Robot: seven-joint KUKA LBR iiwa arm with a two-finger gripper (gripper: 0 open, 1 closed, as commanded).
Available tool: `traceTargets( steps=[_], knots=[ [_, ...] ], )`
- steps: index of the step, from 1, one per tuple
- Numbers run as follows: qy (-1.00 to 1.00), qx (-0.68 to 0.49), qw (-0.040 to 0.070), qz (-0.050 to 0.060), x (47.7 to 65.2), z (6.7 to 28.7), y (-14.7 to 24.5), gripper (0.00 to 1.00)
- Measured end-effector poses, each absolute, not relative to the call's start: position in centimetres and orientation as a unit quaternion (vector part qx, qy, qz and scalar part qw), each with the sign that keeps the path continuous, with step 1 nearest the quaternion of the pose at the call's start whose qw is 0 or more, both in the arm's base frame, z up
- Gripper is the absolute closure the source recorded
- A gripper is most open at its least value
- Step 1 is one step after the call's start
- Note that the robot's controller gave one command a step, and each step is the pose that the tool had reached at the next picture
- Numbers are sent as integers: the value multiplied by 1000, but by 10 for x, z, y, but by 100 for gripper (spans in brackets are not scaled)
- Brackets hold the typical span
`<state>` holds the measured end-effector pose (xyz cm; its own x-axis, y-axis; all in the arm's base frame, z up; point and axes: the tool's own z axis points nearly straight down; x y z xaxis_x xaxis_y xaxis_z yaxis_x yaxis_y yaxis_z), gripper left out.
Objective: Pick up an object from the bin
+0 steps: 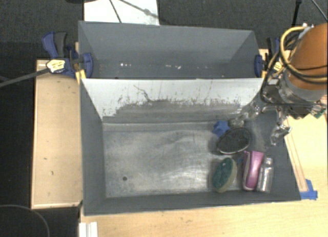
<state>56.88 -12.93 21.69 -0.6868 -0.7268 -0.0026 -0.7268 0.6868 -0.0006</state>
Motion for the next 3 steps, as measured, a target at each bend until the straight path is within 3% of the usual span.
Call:
traceTargets(
  steps=[1, 2, 3],
  knots=[
    [935, -356, 10, -5, 581, 114, -113, 0],
    [935, -354, 8, -2, 580, 111, -111, 100],
    [939, -344, 5, -2, 574, 206, -101, 100]
  ],
)
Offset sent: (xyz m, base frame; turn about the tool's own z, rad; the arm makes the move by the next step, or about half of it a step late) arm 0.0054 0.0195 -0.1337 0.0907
